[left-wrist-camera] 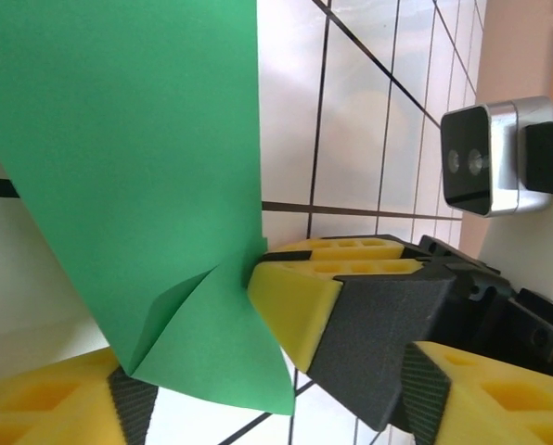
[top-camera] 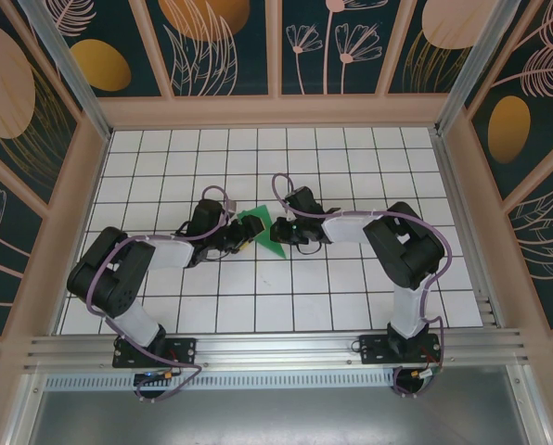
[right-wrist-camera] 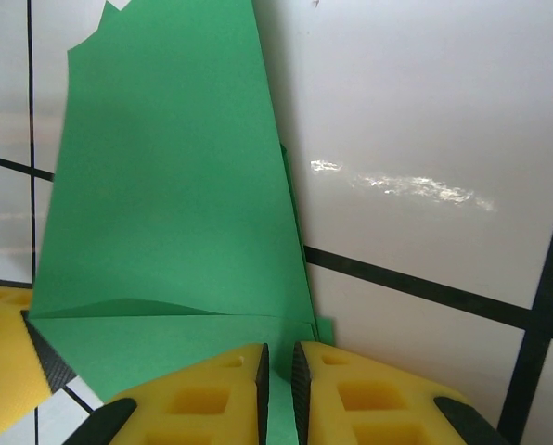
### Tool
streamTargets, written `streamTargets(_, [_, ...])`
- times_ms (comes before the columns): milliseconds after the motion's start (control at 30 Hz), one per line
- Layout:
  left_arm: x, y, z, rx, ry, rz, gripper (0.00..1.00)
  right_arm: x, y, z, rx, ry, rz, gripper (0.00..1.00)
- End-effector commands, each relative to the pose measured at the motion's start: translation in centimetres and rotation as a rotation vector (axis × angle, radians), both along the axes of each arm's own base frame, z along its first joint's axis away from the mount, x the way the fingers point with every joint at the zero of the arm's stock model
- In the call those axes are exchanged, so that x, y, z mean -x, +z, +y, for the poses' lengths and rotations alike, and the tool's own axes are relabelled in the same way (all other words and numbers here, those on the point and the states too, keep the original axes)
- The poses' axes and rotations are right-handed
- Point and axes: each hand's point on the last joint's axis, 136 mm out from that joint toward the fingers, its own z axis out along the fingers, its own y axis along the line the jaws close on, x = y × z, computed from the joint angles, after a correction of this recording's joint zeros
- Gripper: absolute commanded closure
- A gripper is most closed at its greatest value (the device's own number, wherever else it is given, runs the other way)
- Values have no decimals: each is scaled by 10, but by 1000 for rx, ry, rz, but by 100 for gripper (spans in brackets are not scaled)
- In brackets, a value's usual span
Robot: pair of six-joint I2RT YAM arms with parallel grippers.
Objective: Fold a paper plane with a square sheet of paper (pick it up from the middle)
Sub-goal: Fold the wing for the fifth time at the center of the table.
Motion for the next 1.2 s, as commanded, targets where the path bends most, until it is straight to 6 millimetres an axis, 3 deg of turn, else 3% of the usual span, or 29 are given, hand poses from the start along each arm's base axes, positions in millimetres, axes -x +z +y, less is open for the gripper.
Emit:
streamTargets(0, [-5, 17, -13, 65, -36, -52, 35, 16, -23, -19, 65, -22, 77, 81])
streamTargets(533, [-14, 25, -23, 101, -53, -70, 50, 17, -15, -17, -15, 38, 91, 81])
streamTargets(600, [-15, 10, -22, 69, -45, -34, 51, 17, -13, -16, -28, 50, 86, 80])
streamTargets(800, [-19, 2, -18, 34, -18, -9, 56, 10, 6, -11, -84, 92, 20, 79])
streamTargets(1167, [-18, 18, -26, 95, -30, -28, 51, 9, -2, -16, -109, 78, 55, 79])
